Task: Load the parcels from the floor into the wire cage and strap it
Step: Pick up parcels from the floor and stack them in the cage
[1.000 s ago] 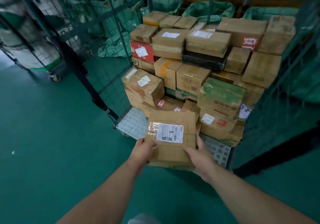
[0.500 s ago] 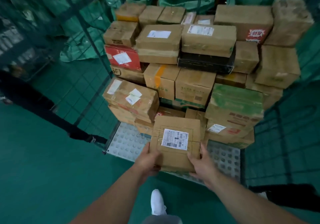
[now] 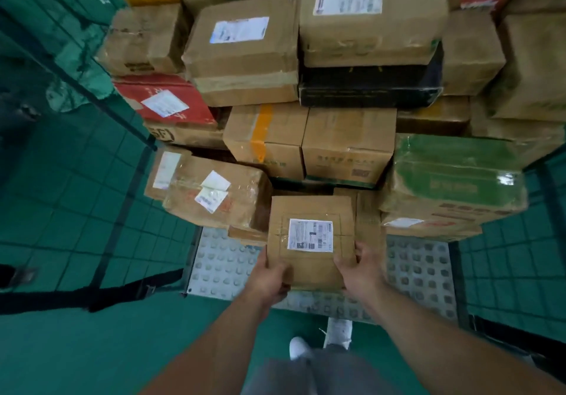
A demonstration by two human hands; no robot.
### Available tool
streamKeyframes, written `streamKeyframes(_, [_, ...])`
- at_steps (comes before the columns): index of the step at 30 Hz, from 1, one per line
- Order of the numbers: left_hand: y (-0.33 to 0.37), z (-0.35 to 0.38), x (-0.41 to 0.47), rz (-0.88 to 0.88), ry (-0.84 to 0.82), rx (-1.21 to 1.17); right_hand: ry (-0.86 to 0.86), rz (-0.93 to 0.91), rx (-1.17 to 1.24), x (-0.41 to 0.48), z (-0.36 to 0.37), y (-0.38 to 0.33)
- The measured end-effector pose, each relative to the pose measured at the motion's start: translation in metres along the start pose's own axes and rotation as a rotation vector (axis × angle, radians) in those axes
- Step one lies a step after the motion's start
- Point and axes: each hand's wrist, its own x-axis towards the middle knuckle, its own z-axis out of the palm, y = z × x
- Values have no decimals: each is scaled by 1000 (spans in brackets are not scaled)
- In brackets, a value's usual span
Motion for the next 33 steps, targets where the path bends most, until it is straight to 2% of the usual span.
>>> streamKeyframes(6, [31,-3,66,-22,45,-21,-36,51,-60,65,22,-15])
streamKeyframes(11, [46,1,90,-86,212,-382,-157,104,-111,100,52,-21])
streamKeyframes(15, [59,-2,91,-204,181,-411,-156,215,-110,115,58,-31])
streamKeyframes(19, [72,-19,68,-279,37,-124,-138,190,-111,99,51,-50])
streamKeyframes(22, [76,-25,47,-320,-91,143,-59,189,-70,69,41,-61])
streamKeyframes(26, [80,4,23,-156,-272,425,70,243,17,22,22,-56])
streamKeyframes(33, [73,83,-47,77,-707,832,283,253,480,-106,-22,3])
